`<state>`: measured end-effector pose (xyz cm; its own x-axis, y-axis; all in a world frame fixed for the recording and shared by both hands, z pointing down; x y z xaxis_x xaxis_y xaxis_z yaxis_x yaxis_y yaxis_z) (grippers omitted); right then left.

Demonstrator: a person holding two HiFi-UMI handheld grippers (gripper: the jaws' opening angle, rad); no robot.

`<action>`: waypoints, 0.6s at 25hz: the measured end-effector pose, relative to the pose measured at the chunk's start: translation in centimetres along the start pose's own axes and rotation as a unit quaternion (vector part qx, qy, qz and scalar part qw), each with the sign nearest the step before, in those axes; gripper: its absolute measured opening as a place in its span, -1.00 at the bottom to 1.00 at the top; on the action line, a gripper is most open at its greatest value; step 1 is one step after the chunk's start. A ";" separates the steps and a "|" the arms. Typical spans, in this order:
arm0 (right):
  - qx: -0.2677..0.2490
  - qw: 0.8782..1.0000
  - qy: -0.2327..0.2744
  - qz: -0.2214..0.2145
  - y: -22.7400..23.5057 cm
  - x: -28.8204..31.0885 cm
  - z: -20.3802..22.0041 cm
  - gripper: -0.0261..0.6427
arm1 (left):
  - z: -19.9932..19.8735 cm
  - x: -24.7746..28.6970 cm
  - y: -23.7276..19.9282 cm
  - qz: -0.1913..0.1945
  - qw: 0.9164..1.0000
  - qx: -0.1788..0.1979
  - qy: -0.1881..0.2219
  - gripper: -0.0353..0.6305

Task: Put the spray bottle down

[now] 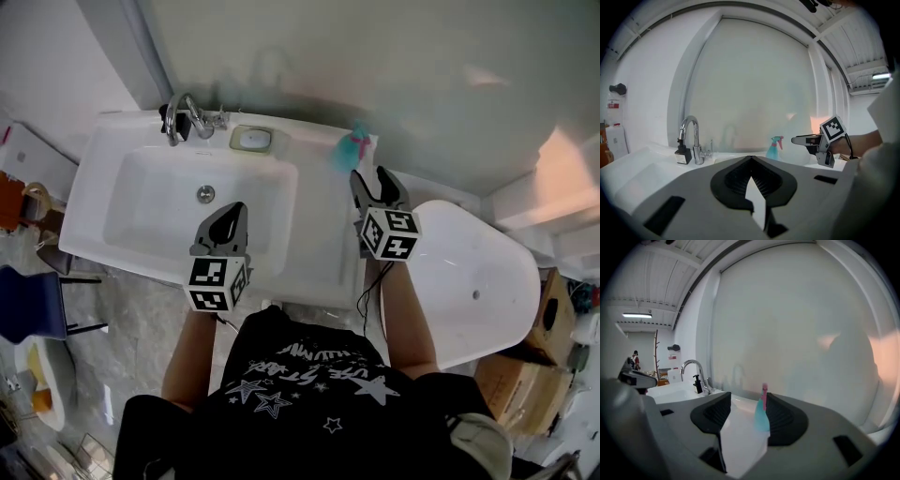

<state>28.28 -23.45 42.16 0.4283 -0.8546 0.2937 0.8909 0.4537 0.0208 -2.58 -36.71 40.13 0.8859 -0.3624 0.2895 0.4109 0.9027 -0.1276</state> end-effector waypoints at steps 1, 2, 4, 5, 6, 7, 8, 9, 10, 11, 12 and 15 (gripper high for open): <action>0.000 1.000 0.002 -0.004 0.0 -0.9 0.0 -0.22 | 0.0 -0.7 0.8 -0.003 1.000 0.000 0.002 -0.85; 0.000 1.000 0.004 -0.009 0.0 -1.9 0.0 -0.28 | 0.1 -1.5 1.6 -0.006 1.000 0.000 0.005 -0.85; 0.002 1.000 0.009 -0.021 0.0 -3.7 0.1 -0.32 | 0.4 -2.9 3.2 -0.013 1.000 -0.001 0.008 -0.85; 0.005 1.000 0.011 -0.027 0.0 -4.6 0.2 -0.36 | 0.7 -3.6 3.9 -0.017 1.000 -0.001 0.009 -0.85; 0.007 0.999 0.014 -0.033 0.0 -5.5 0.4 -0.40 | 1.1 -4.3 4.7 -0.020 1.000 -0.002 0.010 -0.85; 0.008 0.999 0.015 -0.038 0.1 -6.4 0.7 -0.47 | 1.4 -5.0 5.5 -0.024 1.000 -0.003 0.010 -0.85; 0.009 0.999 0.015 -0.042 0.2 -7.2 0.9 -0.53 | 1.8 -5.6 6.3 -0.027 1.000 -0.005 0.010 -0.85; 0.011 0.999 0.015 -0.046 0.3 -7.9 1.1 -0.57 | 2.2 -6.2 7.0 -0.030 0.999 -0.006 0.010 -0.85; 0.015 0.999 0.016 -0.049 0.4 -8.6 1.3 -0.61 | 2.6 -6.8 7.7 -0.034 0.999 -0.007 0.009 -0.85; 0.019 0.998 0.017 -0.051 0.6 -9.4 1.5 -0.65 | 2.9 -7.3 8.4 -0.038 0.999 -0.007 0.009 -0.85; 0.022 0.998 0.019 -0.053 0.9 -10.1 1.7 -0.71 | 3.1 -7.8 9.2 -0.042 0.999 -0.007 0.010 -0.85; 0.021 0.998 0.025 -0.057 1.8 -12.5 2.2 -0.86 | 3.8 -9.4 11.5 -0.053 0.998 -0.007 0.015 -0.85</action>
<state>24.17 -11.43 40.66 0.3323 -0.9124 0.2390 0.9278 0.3618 0.0913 -6.97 -22.00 39.60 0.8434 -0.4629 0.2728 0.5055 0.8557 -0.1107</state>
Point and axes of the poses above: the fingertips, and each gripper's own axes: x forward along the fingers, y to its right, z out of its underside, the point moved 10 cm from there along -x, backward along the fingers, and after that the axes turned 7 degrees about z, right-handed, at the moved point
